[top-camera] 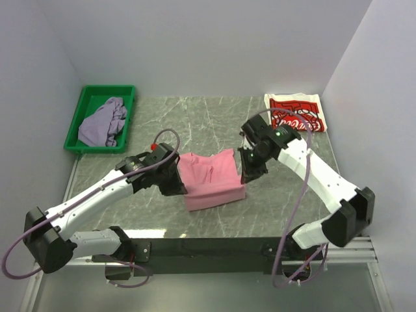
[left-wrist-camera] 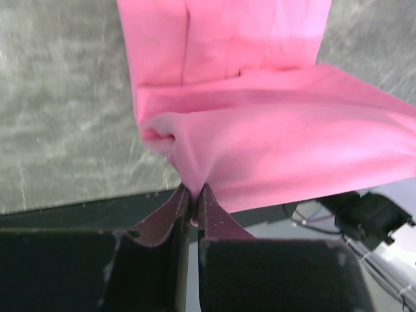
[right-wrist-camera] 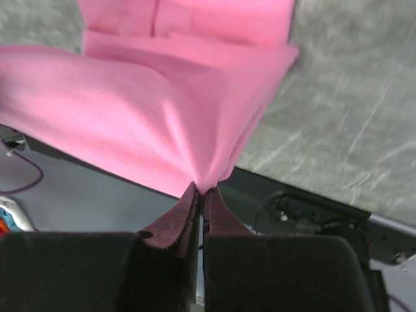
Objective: Fold and stack the t-shirts
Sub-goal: Fold the tshirt
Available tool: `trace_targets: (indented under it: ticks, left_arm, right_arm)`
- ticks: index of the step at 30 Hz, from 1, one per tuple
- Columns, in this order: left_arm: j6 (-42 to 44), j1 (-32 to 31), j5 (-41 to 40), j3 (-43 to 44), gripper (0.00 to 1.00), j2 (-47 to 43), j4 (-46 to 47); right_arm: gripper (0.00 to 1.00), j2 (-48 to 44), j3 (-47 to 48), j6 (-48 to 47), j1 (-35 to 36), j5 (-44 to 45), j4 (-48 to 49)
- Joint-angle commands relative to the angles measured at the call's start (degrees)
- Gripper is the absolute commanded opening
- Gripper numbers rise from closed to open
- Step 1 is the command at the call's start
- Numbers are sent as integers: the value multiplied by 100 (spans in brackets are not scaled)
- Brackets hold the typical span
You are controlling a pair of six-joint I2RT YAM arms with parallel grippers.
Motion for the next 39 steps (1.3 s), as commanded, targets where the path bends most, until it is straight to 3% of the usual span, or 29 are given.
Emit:
trace_targets:
  ticks: [1, 11, 22, 39]
  left_arm:
    - [385, 280, -204, 264, 8, 192, 200]
    - [736, 825, -107, 510, 7, 737, 544]
    - [886, 1414, 33, 300, 7, 1273, 1106]
    - [1220, 1854, -72, 159, 6, 2415, 2046]
  right_arm:
    - [0, 388, 673, -561, -220, 43, -55]
    - [0, 1532, 2044, -957, -590, -177, -56]
    - [0, 2762, 2818, -1194, -757, -361, 261]
    - [0, 3879, 2881, -1160, -924, -256, 1157]
